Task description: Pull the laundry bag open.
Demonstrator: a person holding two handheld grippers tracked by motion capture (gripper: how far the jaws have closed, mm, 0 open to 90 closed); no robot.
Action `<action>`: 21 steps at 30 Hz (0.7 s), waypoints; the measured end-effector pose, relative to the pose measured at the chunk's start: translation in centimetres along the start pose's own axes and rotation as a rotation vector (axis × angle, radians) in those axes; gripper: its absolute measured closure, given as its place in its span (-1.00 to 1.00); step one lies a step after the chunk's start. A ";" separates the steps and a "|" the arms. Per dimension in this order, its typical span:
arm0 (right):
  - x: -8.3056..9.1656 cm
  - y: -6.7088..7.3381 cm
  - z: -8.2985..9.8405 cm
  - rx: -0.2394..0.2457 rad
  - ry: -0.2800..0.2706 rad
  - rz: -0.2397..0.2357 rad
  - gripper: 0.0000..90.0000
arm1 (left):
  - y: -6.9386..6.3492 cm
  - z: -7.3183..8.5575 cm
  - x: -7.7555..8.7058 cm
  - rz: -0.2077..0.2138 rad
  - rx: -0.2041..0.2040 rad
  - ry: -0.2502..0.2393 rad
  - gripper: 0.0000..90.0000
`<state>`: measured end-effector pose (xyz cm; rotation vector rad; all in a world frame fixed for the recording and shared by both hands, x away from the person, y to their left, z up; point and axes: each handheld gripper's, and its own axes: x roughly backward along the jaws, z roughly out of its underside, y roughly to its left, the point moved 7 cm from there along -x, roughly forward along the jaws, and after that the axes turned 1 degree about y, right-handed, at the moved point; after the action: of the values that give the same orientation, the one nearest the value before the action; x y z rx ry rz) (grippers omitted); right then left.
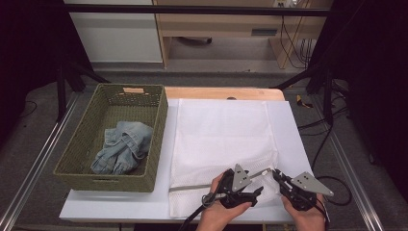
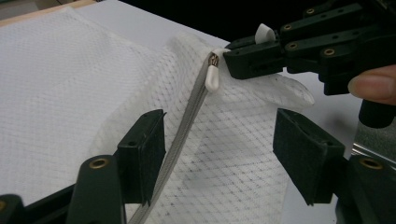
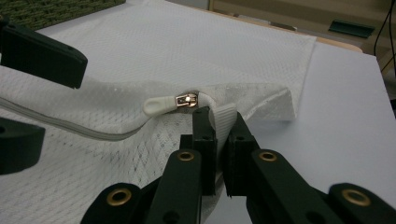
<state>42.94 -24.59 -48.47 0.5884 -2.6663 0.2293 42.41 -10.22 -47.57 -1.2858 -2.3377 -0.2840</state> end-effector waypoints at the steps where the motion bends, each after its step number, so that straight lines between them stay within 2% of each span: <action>1: 0.0 0.0 0.0 0.002 -0.003 0.001 0.90 | -0.1 0.0 -0.1 0.004 -0.002 0.005 -0.23; 7: 0.1 -0.1 -0.2 0.004 -0.020 0.004 0.90 | -0.5 -0.2 -0.3 0.019 -0.013 0.009 -0.13; 21: 0.5 -0.1 -0.5 0.007 -0.044 0.011 0.90 | -0.5 -0.3 -0.5 0.025 -0.017 0.015 0.07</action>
<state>42.72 -24.73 -47.76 0.5872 -2.7130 0.2313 42.33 -11.01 -47.53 -1.3152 -2.3103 -0.3051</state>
